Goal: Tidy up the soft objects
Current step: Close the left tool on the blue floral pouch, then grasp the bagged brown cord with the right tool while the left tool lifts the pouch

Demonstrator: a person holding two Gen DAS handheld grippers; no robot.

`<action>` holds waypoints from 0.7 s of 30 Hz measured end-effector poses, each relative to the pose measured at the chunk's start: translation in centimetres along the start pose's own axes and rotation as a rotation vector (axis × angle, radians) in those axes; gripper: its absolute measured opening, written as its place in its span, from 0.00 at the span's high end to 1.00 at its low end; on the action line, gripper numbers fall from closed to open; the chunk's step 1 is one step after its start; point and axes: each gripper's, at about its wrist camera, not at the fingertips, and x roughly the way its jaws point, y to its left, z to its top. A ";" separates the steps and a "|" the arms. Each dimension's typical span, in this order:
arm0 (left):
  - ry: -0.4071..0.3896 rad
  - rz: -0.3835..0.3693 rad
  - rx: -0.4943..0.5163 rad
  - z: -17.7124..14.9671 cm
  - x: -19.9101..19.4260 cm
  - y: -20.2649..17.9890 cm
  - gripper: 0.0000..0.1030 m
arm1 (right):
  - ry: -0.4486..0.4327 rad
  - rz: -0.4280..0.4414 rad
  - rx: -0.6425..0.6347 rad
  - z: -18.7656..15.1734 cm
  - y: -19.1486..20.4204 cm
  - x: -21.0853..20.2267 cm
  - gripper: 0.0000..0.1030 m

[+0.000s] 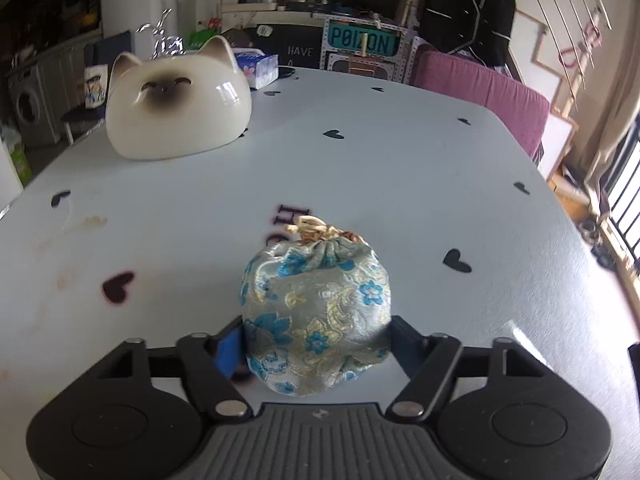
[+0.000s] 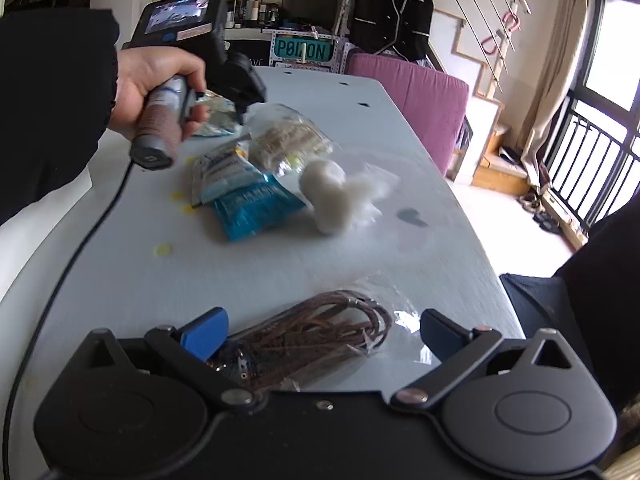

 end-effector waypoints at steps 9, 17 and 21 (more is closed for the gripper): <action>-0.026 -0.012 0.027 -0.7 -1.2 0.6 0.54 | 0.003 0.005 0.191 -1.5 -3.1 -3.0 0.00; -0.016 -0.087 0.009 -1.7 -3.0 2.3 0.62 | 0.082 0.188 0.609 -3.2 -6.7 -4.1 0.01; -0.021 -0.118 -0.002 -2.9 -4.6 3.3 0.62 | 0.091 0.248 0.692 -3.4 -6.5 -3.4 0.07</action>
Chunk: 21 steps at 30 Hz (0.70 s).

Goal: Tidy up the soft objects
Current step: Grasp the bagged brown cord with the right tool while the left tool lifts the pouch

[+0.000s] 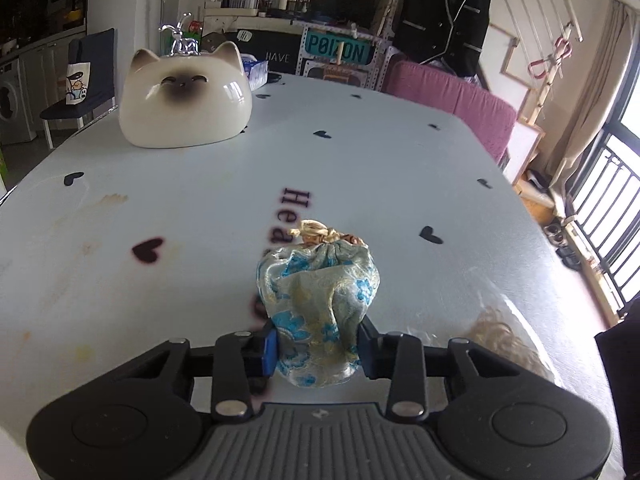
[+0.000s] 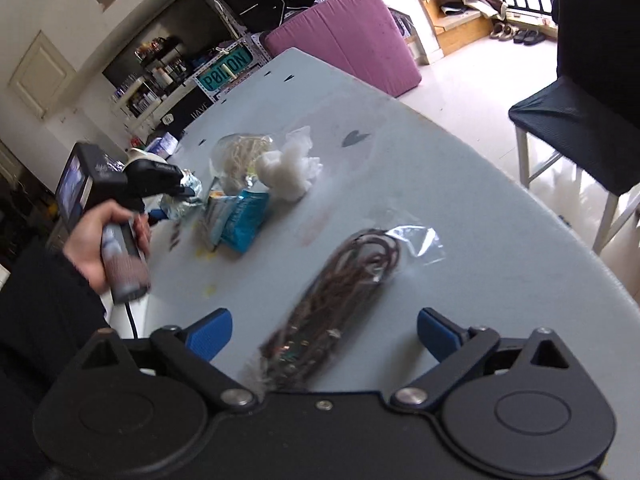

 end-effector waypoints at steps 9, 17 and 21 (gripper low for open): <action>-0.002 -0.104 0.087 -3.1 -5.9 0.7 0.62 | -0.057 -0.086 -0.116 -0.5 3.0 2.2 0.14; 0.030 -0.208 0.177 -6.2 -11.4 1.2 0.61 | -0.078 -0.164 -0.293 -1.4 4.5 2.4 0.62; 0.031 -0.257 0.221 -7.5 -14.2 1.7 0.61 | -0.065 -0.114 -0.286 -1.7 4.3 1.4 0.80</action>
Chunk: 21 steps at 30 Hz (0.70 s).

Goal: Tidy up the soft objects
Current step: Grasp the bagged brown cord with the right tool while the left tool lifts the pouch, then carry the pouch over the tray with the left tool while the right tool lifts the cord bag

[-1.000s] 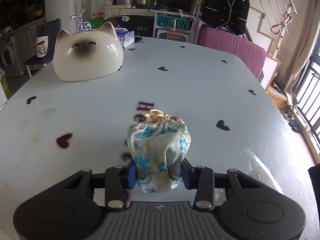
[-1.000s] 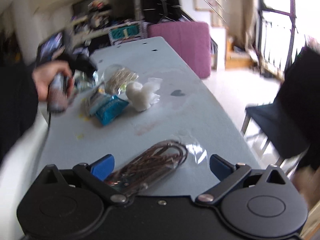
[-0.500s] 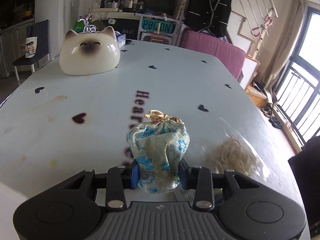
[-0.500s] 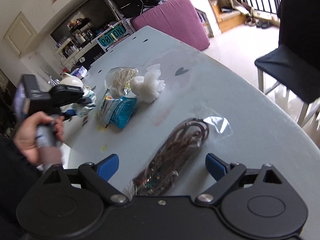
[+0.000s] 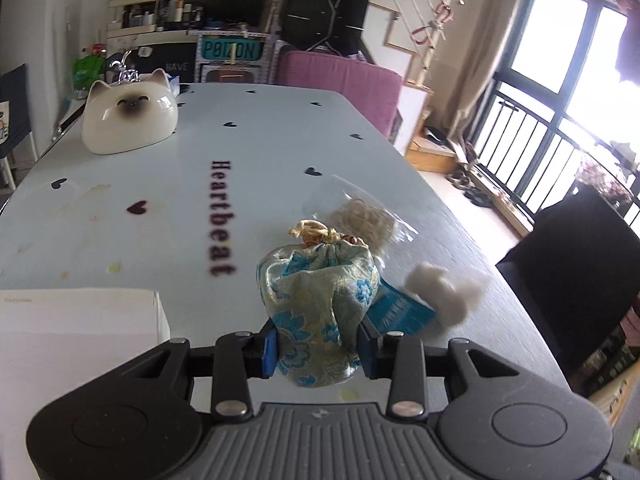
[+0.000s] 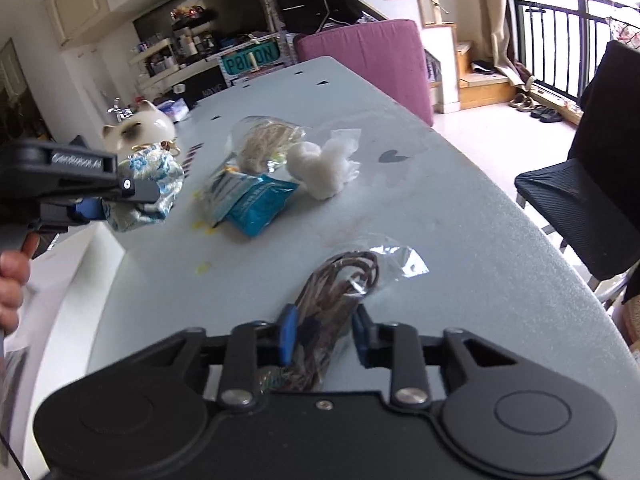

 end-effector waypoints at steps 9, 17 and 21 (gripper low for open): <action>-0.013 -0.030 0.024 -3.9 -5.6 0.2 0.61 | -0.017 0.111 -0.011 -1.1 1.3 -2.8 0.89; -0.049 -0.028 -0.046 -6.8 -10.7 3.6 0.61 | -0.033 0.159 -0.001 -1.8 2.1 -5.1 0.90; -0.076 -0.009 -0.067 -7.7 -13.0 5.6 0.61 | -0.044 0.181 0.005 -1.8 2.9 -6.3 0.90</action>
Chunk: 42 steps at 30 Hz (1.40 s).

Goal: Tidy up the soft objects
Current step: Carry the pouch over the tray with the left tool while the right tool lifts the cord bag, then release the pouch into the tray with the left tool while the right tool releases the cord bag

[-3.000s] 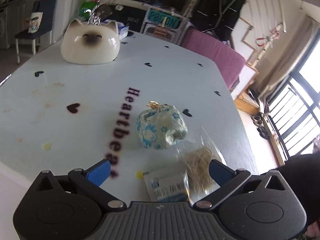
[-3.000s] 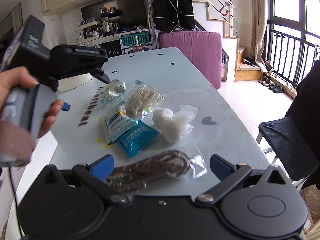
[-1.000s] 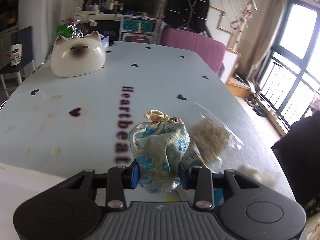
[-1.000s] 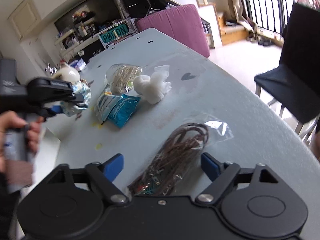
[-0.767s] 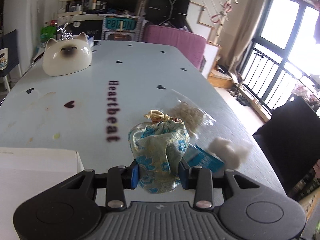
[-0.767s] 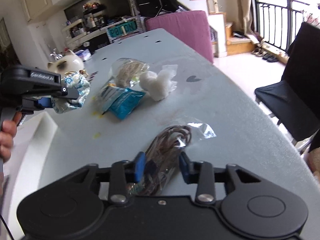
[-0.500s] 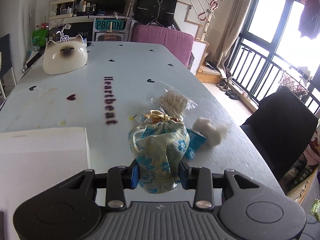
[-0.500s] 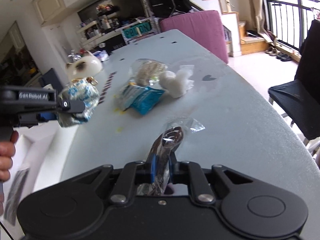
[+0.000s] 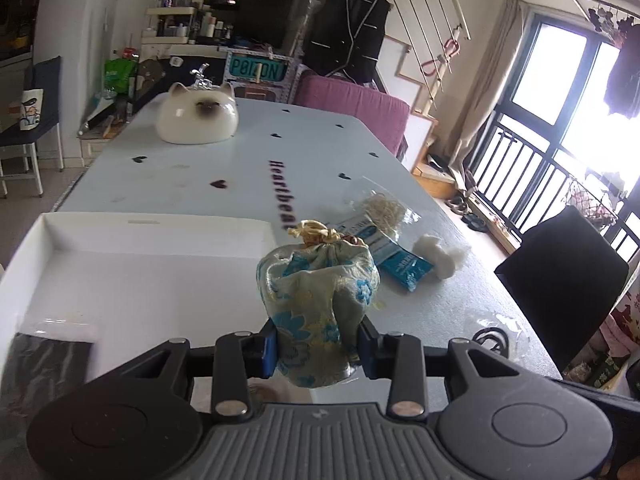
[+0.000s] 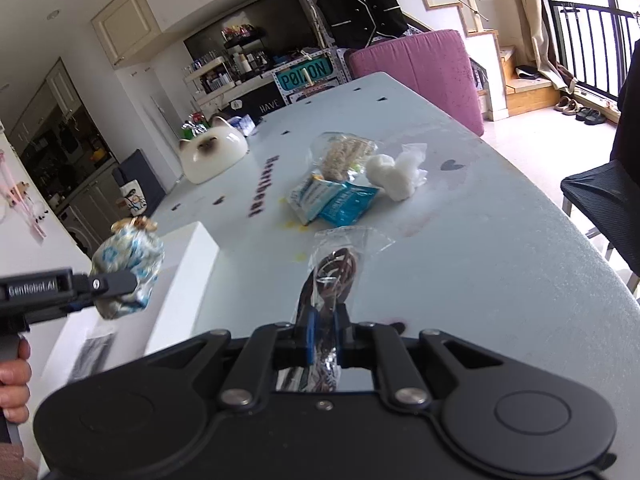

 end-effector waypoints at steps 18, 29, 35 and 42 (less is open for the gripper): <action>-0.028 0.118 -0.085 -3.4 -6.8 9.3 0.61 | 0.055 0.284 0.000 0.6 9.9 1.1 0.91; -0.005 0.170 -0.171 -5.5 -8.2 14.2 0.61 | 0.242 0.386 -0.015 -3.6 17.9 7.0 0.91; 0.022 0.154 -0.173 -5.9 -7.7 15.3 0.61 | 0.286 0.331 -0.138 -6.0 21.0 9.4 0.91; 0.092 0.130 -0.154 -7.1 -7.5 15.3 0.61 | 0.290 0.230 -0.280 -6.5 21.4 9.2 0.90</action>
